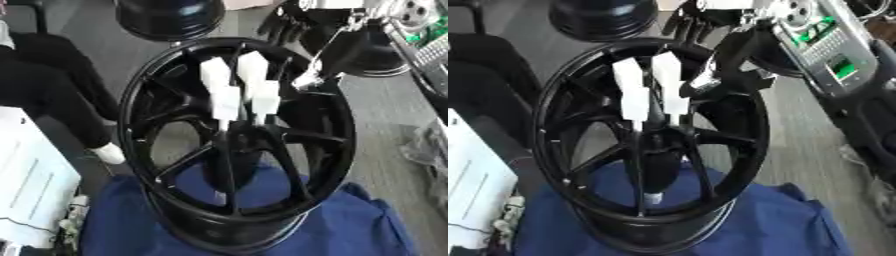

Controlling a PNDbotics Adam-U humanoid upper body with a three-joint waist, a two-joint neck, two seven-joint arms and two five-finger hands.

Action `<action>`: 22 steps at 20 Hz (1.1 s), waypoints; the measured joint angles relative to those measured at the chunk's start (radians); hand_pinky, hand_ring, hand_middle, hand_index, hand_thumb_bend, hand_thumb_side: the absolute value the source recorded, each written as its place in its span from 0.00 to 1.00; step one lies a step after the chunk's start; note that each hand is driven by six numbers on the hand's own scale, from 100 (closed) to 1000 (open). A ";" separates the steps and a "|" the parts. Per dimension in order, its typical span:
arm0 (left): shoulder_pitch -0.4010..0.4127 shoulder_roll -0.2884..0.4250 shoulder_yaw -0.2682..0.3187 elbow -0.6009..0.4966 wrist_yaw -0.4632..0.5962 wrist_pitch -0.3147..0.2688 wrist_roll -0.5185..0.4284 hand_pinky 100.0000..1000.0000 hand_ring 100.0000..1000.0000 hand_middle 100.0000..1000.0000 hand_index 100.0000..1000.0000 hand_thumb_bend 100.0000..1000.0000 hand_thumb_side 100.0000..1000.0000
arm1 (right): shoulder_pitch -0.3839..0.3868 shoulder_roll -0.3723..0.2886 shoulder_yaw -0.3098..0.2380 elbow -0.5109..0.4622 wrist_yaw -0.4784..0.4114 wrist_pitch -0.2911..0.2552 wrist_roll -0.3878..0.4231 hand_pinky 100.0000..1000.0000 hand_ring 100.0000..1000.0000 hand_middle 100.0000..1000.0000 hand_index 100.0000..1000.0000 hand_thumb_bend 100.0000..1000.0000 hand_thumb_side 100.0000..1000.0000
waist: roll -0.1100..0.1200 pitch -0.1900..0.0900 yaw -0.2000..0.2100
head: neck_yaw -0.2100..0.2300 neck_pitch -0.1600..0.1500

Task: Pull the pin out of the wheel hub.

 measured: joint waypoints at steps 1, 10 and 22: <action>0.000 0.000 0.000 0.000 0.000 0.000 0.000 0.70 0.78 0.73 0.78 0.47 0.68 | 0.002 0.000 0.001 -0.003 0.002 0.002 -0.002 0.79 0.74 0.68 0.80 0.55 0.08 | -0.001 0.000 0.001 | 0.000 0.000; 0.005 0.000 0.000 0.000 0.000 0.001 0.000 0.71 0.78 0.73 0.78 0.46 0.68 | 0.022 -0.002 -0.001 -0.068 0.000 0.041 -0.013 0.77 0.70 0.63 0.80 0.56 0.09 | -0.006 0.005 0.002 | 0.006 0.000; 0.005 0.000 -0.002 0.000 0.000 0.003 -0.002 0.71 0.78 0.73 0.78 0.46 0.69 | 0.044 -0.001 0.022 -0.067 0.052 0.073 -0.007 0.76 0.68 0.62 0.79 0.54 0.12 | -0.007 0.014 0.008 | 0.005 0.000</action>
